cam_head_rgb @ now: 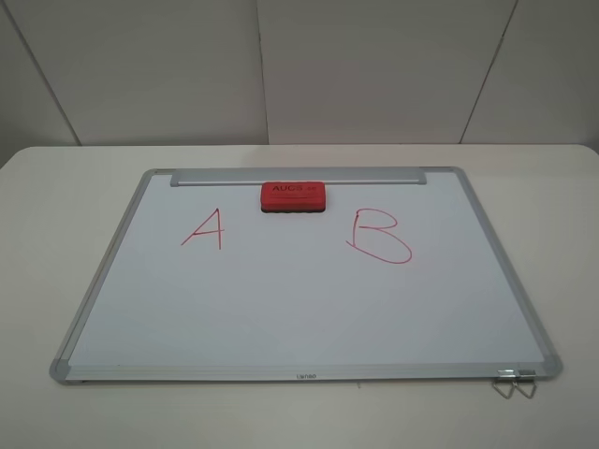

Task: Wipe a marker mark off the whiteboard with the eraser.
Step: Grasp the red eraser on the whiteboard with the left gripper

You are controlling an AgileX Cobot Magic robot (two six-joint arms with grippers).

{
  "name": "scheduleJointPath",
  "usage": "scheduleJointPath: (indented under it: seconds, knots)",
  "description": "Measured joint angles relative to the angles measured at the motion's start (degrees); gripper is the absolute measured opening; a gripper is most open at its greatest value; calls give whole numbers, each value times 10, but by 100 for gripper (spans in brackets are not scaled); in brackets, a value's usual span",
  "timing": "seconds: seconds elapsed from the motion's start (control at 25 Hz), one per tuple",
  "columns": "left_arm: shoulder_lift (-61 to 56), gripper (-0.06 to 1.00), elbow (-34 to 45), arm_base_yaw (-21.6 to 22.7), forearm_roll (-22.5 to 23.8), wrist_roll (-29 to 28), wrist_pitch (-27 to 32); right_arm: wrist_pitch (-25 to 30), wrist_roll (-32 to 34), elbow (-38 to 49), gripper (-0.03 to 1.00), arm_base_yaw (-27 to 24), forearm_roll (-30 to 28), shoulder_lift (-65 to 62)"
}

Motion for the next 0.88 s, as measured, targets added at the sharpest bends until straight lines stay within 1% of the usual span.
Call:
scheduleJointPath:
  seconds: [0.88]
  knots:
    - [0, 76, 0, 0, 0, 0, 0, 0, 0, 0, 72, 0, 0, 0]
